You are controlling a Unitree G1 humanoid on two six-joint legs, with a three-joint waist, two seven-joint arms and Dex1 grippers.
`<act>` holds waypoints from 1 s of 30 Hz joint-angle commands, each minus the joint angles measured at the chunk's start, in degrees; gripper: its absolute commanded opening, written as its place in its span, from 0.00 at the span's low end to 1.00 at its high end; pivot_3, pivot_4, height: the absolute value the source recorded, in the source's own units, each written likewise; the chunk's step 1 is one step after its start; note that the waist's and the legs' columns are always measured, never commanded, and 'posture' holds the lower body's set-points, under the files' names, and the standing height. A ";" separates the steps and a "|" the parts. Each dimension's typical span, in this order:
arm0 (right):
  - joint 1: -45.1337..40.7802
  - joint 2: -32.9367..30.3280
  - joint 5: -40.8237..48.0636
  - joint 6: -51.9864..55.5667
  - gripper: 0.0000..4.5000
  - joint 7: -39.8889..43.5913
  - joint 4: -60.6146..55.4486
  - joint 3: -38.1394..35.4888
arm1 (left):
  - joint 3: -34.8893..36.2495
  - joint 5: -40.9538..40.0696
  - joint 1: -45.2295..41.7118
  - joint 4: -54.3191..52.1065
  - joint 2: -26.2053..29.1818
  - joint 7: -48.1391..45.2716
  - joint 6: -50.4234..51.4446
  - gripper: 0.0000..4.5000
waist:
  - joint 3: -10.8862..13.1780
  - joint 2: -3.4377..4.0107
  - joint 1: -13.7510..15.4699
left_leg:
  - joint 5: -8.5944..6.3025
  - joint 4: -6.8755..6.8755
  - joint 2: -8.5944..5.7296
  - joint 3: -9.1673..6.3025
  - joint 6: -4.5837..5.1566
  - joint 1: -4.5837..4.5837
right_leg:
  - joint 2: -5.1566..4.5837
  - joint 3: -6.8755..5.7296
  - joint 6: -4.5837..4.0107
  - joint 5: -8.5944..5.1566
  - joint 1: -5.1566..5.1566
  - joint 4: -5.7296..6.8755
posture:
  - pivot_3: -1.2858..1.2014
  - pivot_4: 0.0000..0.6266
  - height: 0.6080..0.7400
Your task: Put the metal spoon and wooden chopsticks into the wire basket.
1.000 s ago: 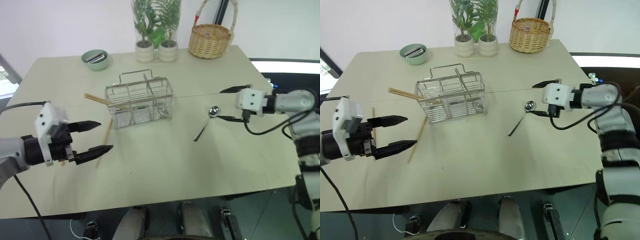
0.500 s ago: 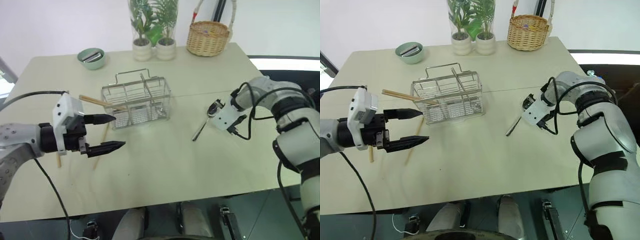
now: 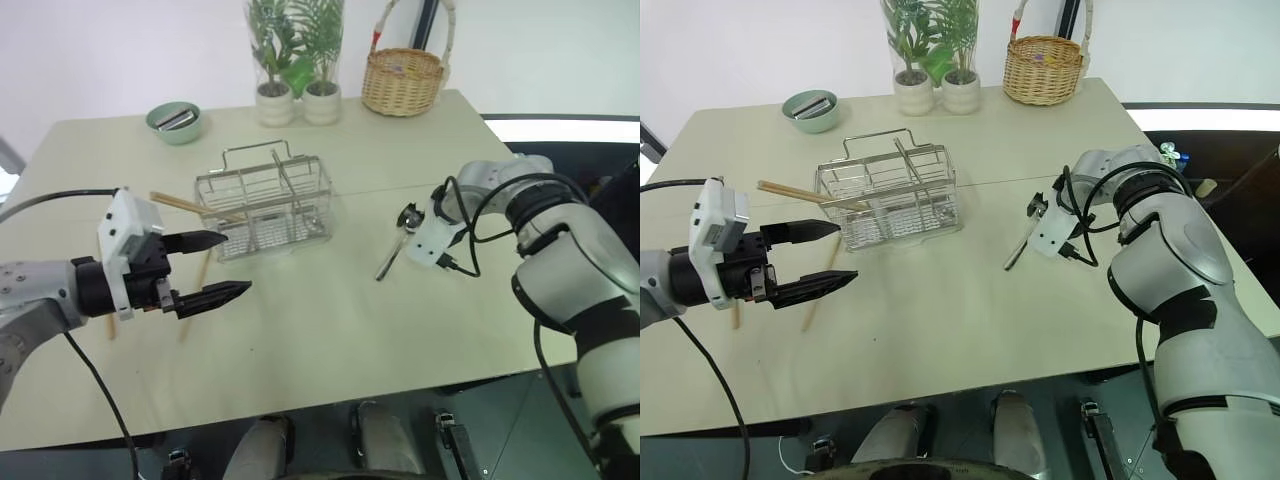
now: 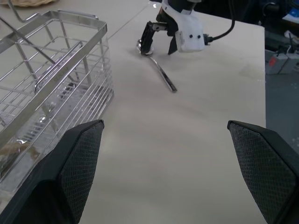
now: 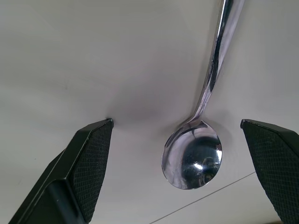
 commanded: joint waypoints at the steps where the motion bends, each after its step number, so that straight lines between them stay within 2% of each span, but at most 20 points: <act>1: -0.95 2.77 3.00 -0.15 1.00 0.63 0.01 -2.40 | 1.55 -0.63 -0.78 -1.03 -0.08 0.48 -0.88 1.00 | 0.00 -0.02 -0.43 | -0.01 0.00 0.02 0.00 -0.01 0.00 | 0.02 0.00 -0.01 -0.01 -0.01 0.02 | 0.52 0.24 0.73; 9: -1.07 4.05 5.57 -1.58 1.00 5.25 -0.28 -4.74 | 0.16 0.38 -2.54 0.28 -0.83 0.81 -1.89 1.00 | 0.00 -0.02 -0.44 | -0.27 0.07 0.76 0.10 -0.46 0.09 | 0.76 0.10 -0.25 -0.08 -0.06 0.08 | 0.52 0.24 0.73; 15: -0.59 3.90 5.08 -1.87 1.00 4.60 -0.54 -4.52 | -0.85 0.26 -4.28 0.78 -1.50 1.48 -1.86 1.00 | 0.00 -0.03 -0.39 | -0.34 0.08 0.82 0.12 -0.56 0.12 | 0.82 0.11 -0.53 -0.23 -0.25 0.48 | 0.52 0.24 0.73; 18: 0.06 4.05 5.22 -1.80 0.82 3.81 -0.53 -4.76 | -1.15 -0.01 -5.13 1.07 -1.57 1.85 -1.78 1.00 | 0.00 -0.04 -0.40 | -0.34 0.08 0.82 0.12 -0.56 0.13 | 0.83 0.11 -0.53 -0.23 -0.24 0.50 | 0.52 0.24 0.73; 24: 0.61 4.28 6.21 -1.84 0.14 3.14 -0.66 -5.73 | -1.15 -0.51 -6.22 1.51 -1.51 2.13 -1.36 1.00 | 0.00 -0.08 -0.46 | -0.33 0.08 0.83 0.18 -0.57 0.18 | 0.85 0.17 -0.53 -0.23 -0.24 0.53 | 0.52 0.24 0.73; 30: 0.48 4.80 6.96 -1.24 0.14 2.57 -0.64 -5.89 | -1.26 -0.38 -6.70 1.78 -1.44 2.25 -1.53 1.00 | 0.01 -0.08 -0.40 | -0.33 0.09 0.84 0.20 -0.58 0.17 | 0.86 0.19 -0.53 -0.23 -0.25 0.52 | 0.52 0.24 0.73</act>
